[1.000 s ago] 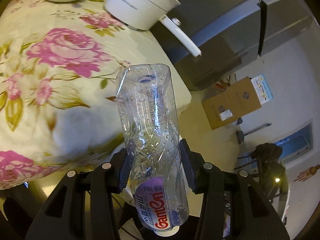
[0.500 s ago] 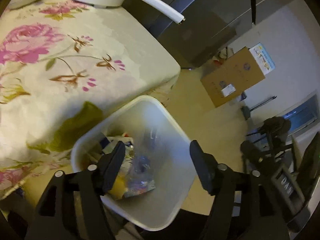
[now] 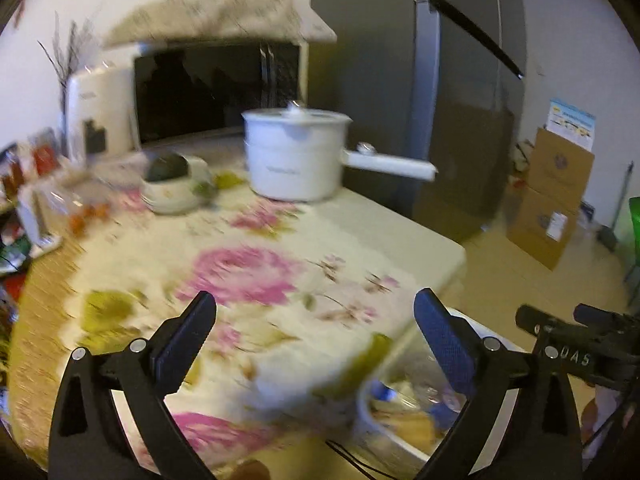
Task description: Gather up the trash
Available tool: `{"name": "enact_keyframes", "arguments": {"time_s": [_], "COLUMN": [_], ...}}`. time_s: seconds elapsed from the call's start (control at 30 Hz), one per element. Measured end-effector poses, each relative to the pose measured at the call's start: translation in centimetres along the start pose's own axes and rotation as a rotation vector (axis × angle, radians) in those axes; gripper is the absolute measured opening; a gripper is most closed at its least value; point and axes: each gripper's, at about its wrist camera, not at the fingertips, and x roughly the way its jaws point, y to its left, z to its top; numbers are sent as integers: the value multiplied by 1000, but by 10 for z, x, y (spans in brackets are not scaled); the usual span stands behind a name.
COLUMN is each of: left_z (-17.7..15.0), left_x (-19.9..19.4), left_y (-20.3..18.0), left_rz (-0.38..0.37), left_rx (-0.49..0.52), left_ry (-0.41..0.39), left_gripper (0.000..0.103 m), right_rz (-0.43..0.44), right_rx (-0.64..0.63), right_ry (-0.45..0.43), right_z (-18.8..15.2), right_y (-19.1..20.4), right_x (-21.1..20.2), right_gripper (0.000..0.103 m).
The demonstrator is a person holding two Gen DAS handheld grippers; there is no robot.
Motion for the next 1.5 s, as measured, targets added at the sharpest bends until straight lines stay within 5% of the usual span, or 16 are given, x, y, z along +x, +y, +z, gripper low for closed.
{"name": "enact_keyframes", "arguments": {"time_s": [0.17,0.6,0.87,1.5], "left_z": [4,-26,-43,-38], "left_x": [6,25,47,37], "left_y": [21,53,64,56], "left_rz": [95,40,-16,-11], "left_rx": [-53,-155,-249,-223], "left_ry": [36,164,372,346], "left_gripper": [96,96,96,96], "right_rz": [36,19,-1,-3], "right_rx": [-73,-160,-169,-139], "right_ry": [-3,-1,17,-25], "right_z": [-6,-17,-18,-16], "right_y": [32,69,73,65], "right_x": [2,6,11,3], "right_gripper": [96,96,96,96]}}
